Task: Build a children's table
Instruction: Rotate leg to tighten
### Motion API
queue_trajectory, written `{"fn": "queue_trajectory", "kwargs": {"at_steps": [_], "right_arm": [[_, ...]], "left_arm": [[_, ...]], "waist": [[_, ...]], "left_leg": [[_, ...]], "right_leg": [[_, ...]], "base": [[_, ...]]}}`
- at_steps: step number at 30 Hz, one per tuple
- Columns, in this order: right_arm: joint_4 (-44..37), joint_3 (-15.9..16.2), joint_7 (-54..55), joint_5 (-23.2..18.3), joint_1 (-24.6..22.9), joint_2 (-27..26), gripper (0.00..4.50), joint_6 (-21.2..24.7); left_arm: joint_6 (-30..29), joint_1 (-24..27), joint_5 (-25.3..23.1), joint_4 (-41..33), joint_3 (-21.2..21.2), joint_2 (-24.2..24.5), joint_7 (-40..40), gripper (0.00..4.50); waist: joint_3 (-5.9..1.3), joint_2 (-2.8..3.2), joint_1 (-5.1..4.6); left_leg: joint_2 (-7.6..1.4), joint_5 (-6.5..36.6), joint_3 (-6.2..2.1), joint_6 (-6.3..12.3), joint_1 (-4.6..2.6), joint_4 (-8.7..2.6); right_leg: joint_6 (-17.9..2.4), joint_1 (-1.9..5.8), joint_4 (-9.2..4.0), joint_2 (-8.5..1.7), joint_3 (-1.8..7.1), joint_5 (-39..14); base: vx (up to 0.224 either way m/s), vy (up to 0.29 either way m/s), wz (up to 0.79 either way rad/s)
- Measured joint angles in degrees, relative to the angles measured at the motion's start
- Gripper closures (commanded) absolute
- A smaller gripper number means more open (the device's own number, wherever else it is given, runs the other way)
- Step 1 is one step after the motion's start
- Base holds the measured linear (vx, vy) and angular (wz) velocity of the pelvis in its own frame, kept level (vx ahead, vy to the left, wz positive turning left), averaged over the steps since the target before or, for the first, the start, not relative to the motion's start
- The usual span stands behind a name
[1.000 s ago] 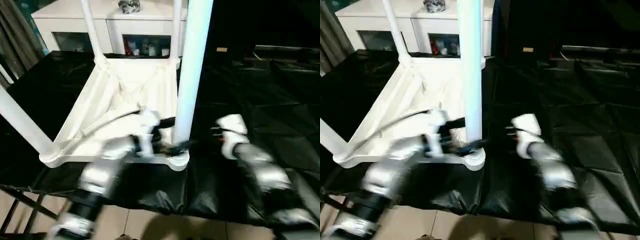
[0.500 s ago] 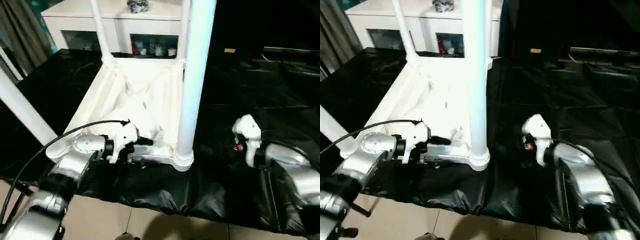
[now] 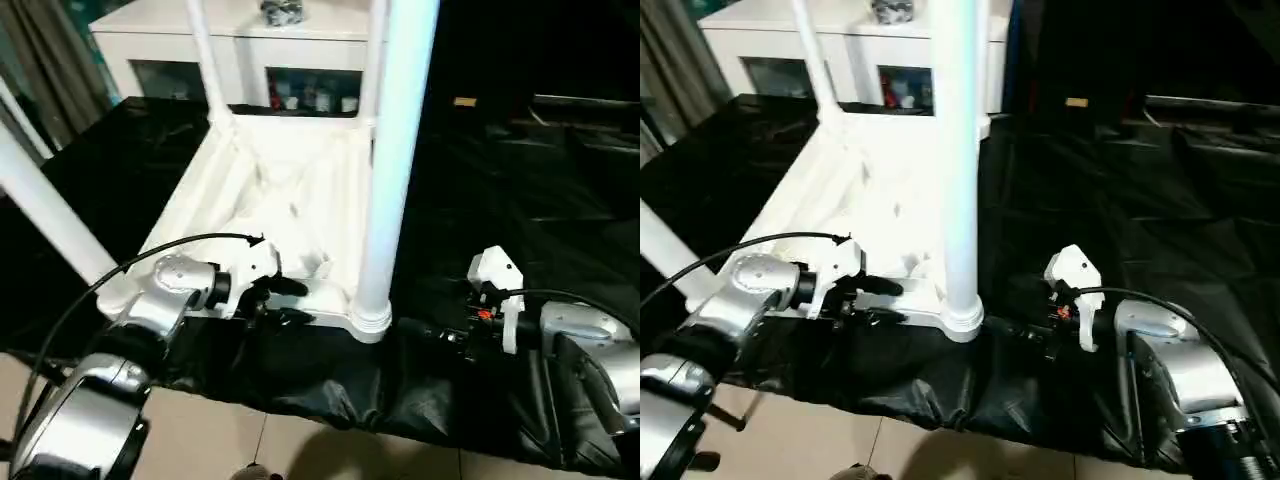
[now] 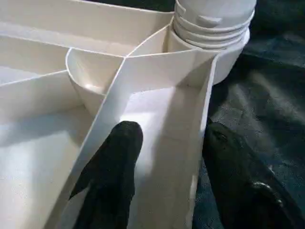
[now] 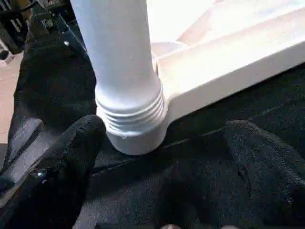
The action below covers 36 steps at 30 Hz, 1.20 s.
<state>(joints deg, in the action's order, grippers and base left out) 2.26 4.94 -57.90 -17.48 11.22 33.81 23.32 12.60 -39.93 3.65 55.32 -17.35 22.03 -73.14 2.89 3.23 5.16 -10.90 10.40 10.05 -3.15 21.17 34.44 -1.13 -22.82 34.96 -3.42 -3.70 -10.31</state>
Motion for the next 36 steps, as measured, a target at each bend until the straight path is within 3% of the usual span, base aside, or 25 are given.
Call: {"fn": "queue_trajectory", "kwargs": {"at_steps": [8, 13, 17, 19, 22, 24, 30, 36], "right_arm": [[-1.54, 0.0, -0.08, -0.39, -0.4, 0.24, 0.0, 1.56], [-1.69, 0.02, -0.14, -0.45, -0.4, 0.66, 0.0, 2.69], [-1.72, 0.03, -0.13, -0.44, -0.4, 0.67, 0.0, 3.2], [-1.72, 0.04, -0.13, -0.43, -0.4, 0.67, 0.0, 3.33], [-1.72, 0.05, -0.13, -0.42, -0.39, 0.67, 0.0, 3.33], [-1.68, 0.05, -0.1, -0.41, -0.34, 0.64, 0.0, 3.33], [-1.63, 0.05, 0.45, -0.44, 0.33, -1.03, 0.0, 3.13], [-2.32, 1.95, 0.74, -0.95, 0.57, -4.4, 0.0, 2.54]], "left_arm": [[1.33, -1.68, -0.98, 3.49, 0.01, -0.61, -1.61, 2.96], [1.88, -2.51, -1.9, 5.11, 0.01, -0.87, -2.53, 3.53], [1.98, -3.0, -2.34, 5.92, 0.0, -1.14, -3.2, 3.65], [1.46, -3.41, -2.35, 6.27, 0.0, -1.21, -3.71, 3.96], [1.23, -3.44, -2.42, 6.3, 0.0, -1.22, -4.84, 4.01], [0.39, -3.62, -2.43, 6.29, 0.04, -1.21, -5.44, 4.32], [-2.04, -3.46, -2.6, 4.71, 0.1, -1.42, -5.16, 4.45], [-6.4, 0.17, -2.67, -3.19, 0.78, -1.9, -1.45, 4.45]], "waist": [[-0.03, 0.04, -0.02], [-0.03, 0.05, -0.1], [-0.03, 0.05, -0.17], [-0.03, 0.04, -0.21], [-0.04, 0.06, -0.18], [-0.03, 0.05, -0.24], [-0.01, 0.02, -0.73], [-0.01, -0.02, -1.01]], "left_leg": [[0.0, 0.0, -0.01, 0.0, -0.1, 0.0], [0.01, -0.01, -0.01, 0.0, -0.18, 0.01], [0.01, -0.01, -0.01, 0.0, -0.19, 0.01], [0.01, -0.01, -0.01, 0.0, -0.19, 0.01], [0.01, 0.0, -0.01, 0.0, -0.18, -0.01], [0.01, 0.0, 0.0, 0.0, -0.17, -0.02], [-0.01, 0.0, 0.01, 0.0, -0.14, -0.07], [0.0, 0.0, 0.02, 0.0, -0.14, -0.11]], "right_leg": [[0.26, 0.09, 0.0, 0.0, 0.01, -0.15], [0.29, 0.18, -0.01, -0.02, 0.01, -0.17], [0.29, 0.17, -0.02, -0.02, 0.0, -0.17], [0.3, 0.16, -0.01, -0.02, 0.0, -0.17], [0.3, 0.15, -0.01, -0.02, 0.0, -0.17], [0.29, 0.14, -0.02, -0.02, 0.0, -0.17], [0.29, 0.06, -0.02, -0.01, -0.02, -0.16], [0.29, 0.05, -0.03, -0.03, -0.01, -0.17]], "base": [[0.0, 0.0, 0.0], [0.0, 0.0, 0.0], [0.0, 0.0, 0.0], [0.0, 0.0, 0.0], [0.0, 0.0, 0.0], [0.0, 0.0, 0.0], [0.0, 0.0, 0.0], [0.0, 0.0, 0.0]]}}
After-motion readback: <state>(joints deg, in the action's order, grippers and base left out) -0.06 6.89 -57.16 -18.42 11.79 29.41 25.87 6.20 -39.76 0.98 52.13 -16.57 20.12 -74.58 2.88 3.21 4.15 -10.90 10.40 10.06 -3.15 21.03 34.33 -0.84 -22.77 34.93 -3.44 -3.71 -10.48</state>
